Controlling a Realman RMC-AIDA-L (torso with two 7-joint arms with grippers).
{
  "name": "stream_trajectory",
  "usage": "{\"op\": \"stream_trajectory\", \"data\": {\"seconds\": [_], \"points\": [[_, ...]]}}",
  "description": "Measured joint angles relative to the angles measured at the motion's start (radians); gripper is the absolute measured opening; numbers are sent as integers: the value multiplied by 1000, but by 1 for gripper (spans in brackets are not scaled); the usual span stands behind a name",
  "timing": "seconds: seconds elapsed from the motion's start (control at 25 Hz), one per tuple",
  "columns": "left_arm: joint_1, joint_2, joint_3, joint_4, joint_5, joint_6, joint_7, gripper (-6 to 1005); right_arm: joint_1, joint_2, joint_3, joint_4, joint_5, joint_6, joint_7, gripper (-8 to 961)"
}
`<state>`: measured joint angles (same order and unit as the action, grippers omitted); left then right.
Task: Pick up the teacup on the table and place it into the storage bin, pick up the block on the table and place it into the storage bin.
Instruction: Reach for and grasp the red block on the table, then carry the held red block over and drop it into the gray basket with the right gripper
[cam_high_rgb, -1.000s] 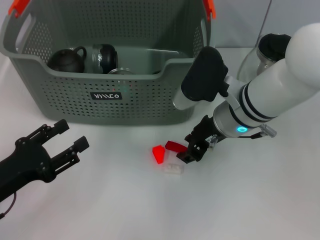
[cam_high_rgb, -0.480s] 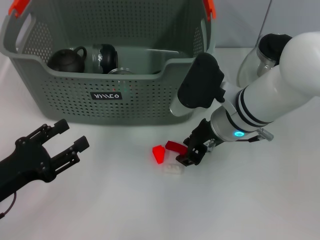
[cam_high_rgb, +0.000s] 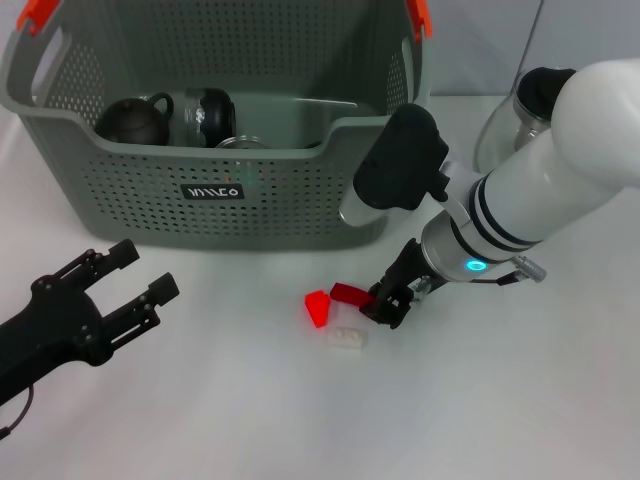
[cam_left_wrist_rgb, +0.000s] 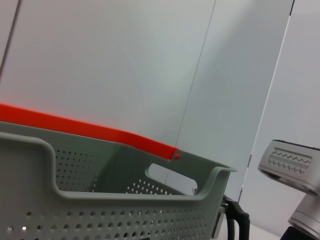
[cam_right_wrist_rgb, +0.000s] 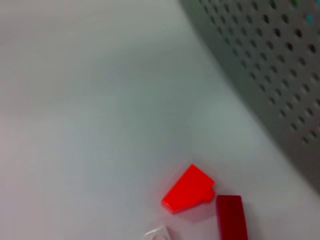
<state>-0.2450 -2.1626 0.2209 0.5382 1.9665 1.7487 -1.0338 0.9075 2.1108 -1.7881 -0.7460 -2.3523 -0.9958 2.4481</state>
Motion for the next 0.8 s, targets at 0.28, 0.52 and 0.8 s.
{"op": "stream_trajectory", "data": {"seconds": [0.28,0.52,0.8], "points": [[1,0,0,-1,0,-1,0,750,-3,-5,22,-18,1,-11,17,218],[1,0,-4,-1,0,-2,0,750,-37,-9,89,-109,3,-90,4,197],[3,1,-6,-1,0,-2,0,750,-165,-13,339,-404,106,-344,-130,196]]}}
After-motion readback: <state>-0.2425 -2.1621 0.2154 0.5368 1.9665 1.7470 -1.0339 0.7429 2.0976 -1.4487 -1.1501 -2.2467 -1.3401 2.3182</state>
